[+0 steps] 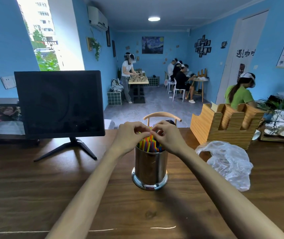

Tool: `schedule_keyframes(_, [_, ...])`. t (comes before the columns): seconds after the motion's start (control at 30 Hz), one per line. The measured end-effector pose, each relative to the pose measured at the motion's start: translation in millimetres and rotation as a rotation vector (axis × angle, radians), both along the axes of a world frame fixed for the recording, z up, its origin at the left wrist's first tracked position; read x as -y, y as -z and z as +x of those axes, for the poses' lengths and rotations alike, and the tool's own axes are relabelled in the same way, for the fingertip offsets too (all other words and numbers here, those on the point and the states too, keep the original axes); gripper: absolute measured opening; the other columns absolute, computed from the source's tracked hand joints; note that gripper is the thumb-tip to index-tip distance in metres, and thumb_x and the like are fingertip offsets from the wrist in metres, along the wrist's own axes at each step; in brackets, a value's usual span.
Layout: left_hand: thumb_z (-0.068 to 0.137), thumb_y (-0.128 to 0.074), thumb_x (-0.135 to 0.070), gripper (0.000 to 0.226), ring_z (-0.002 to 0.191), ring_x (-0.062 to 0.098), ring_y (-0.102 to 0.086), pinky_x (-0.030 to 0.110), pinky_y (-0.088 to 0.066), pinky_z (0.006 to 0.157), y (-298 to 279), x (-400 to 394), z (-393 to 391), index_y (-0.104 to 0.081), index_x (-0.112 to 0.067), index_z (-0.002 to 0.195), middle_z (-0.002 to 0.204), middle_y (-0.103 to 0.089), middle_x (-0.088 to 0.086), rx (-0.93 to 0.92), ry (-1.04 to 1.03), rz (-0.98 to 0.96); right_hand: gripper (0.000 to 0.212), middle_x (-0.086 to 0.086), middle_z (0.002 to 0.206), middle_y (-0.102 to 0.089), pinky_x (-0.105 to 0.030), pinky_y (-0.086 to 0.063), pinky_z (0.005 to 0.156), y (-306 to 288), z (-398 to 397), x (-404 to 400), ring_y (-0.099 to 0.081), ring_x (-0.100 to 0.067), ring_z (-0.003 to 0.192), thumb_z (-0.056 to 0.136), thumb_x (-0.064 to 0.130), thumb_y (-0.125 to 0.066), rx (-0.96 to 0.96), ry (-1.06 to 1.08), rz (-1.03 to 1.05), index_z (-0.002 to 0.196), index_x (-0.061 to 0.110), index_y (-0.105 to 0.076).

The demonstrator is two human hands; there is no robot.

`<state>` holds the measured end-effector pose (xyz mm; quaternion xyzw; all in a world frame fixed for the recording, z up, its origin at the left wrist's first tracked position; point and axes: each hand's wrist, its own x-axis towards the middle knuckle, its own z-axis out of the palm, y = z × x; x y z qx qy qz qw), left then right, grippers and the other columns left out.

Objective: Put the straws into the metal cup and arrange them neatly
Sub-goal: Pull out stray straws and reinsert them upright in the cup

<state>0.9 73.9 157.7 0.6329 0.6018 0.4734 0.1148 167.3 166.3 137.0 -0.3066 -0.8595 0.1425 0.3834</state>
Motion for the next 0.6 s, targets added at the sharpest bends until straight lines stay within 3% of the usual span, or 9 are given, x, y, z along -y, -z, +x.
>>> schedule_keyframes(0.2, [0.089,-0.076,-0.015,0.021,0.090,0.000,-0.069,0.017,-0.055,0.082,-4,-5,-6,-0.076,-0.034,0.099,0.096,-0.076,-0.012,-0.002,0.053,0.010,0.034,-0.001,0.123,-0.063,-0.037,-0.052,0.096,-11,6,0,-0.060,-0.014,0.109,0.101,0.038,-0.059,0.106,-0.073,-0.163,0.105,0.011,-0.078])
schedule_keyframes(0.4, [0.084,-0.081,-0.023,0.022,0.076,0.007,-0.063,0.024,-0.056,0.073,5,-8,-3,-0.074,-0.043,0.089,0.082,-0.073,-0.009,0.032,0.012,-0.015,0.033,0.008,0.124,-0.059,-0.024,-0.051,0.095,-10,14,1,-0.058,-0.006,0.114,0.096,0.047,-0.063,0.063,-0.209,-0.303,0.105,0.020,-0.079])
schedule_keyframes(0.6, [0.085,-0.080,-0.023,0.014,0.081,0.008,-0.066,0.027,-0.056,0.077,5,-6,1,-0.077,-0.035,0.091,0.089,-0.074,-0.008,-0.014,0.020,-0.030,0.018,0.005,0.116,-0.067,-0.027,-0.052,0.090,-11,15,-7,-0.062,-0.008,0.107,0.094,0.030,-0.071,0.037,-0.139,-0.238,0.098,0.016,-0.081])
